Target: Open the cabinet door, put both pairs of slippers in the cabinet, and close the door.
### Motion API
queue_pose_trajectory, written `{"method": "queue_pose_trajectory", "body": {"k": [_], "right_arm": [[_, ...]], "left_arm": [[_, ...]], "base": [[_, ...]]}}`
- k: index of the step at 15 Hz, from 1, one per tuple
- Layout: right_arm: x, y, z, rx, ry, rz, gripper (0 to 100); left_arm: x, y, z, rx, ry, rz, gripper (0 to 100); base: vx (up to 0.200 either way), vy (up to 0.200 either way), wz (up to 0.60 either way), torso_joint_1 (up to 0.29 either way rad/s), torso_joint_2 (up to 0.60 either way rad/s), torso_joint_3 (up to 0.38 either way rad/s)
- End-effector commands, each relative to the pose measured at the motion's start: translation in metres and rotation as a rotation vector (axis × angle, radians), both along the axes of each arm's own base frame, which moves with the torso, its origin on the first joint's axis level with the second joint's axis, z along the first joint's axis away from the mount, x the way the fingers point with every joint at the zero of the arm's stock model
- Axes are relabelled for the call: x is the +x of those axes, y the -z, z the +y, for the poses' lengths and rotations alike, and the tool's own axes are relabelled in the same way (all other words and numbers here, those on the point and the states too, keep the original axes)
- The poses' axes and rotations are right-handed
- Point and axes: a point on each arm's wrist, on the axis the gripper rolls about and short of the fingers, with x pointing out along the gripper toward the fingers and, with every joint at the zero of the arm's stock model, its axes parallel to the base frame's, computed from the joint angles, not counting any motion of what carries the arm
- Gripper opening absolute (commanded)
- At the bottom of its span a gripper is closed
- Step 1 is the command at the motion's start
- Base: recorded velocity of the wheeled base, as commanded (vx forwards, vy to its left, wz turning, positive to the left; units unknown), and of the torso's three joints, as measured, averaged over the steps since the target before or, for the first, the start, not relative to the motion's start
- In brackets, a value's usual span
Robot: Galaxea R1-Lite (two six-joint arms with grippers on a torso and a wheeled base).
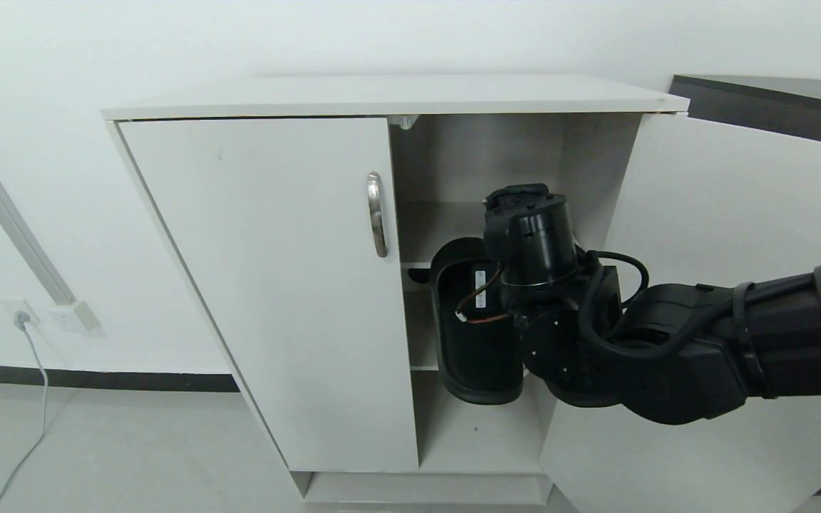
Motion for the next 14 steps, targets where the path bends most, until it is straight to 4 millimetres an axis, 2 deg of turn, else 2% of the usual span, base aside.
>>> {"method": "queue_pose_trajectory", "body": {"k": [1,6,7,10,14], "right_arm": [[-0.001,-0.001,-0.001,0.002,0.000,-0.002,0],[-0.001,-0.004,-0.001,-0.003,-0.002,-0.007,0],[0.004,0.000,-0.002,-0.005,0.009,-0.005,0],[0.027,0.006,0.001,-0.001,0.037,-0.016,0],[0.055,0.005,0.009,-0.025,0.029,-0.031,0]], "left_arm": [[0.000,0.000,0.000,0.000,0.000,0.001,0],[0.000,0.000,0.000,0.000,0.000,0.001,0],[0.000,0.000,0.000,0.001,0.000,0.001,0],[0.000,0.000,0.000,0.001,0.000,0.001,0],[0.000,0.000,0.000,0.001,0.000,0.001,0]], "base": [[0.200,0.000,0.00,0.007,0.00,0.002],[0.200,0.000,0.00,0.004,0.00,0.002],[0.200,0.000,0.00,0.002,0.00,0.007],[0.000,0.000,0.00,0.000,0.00,0.000],[0.000,0.000,0.00,0.000,0.00,0.000]]}}
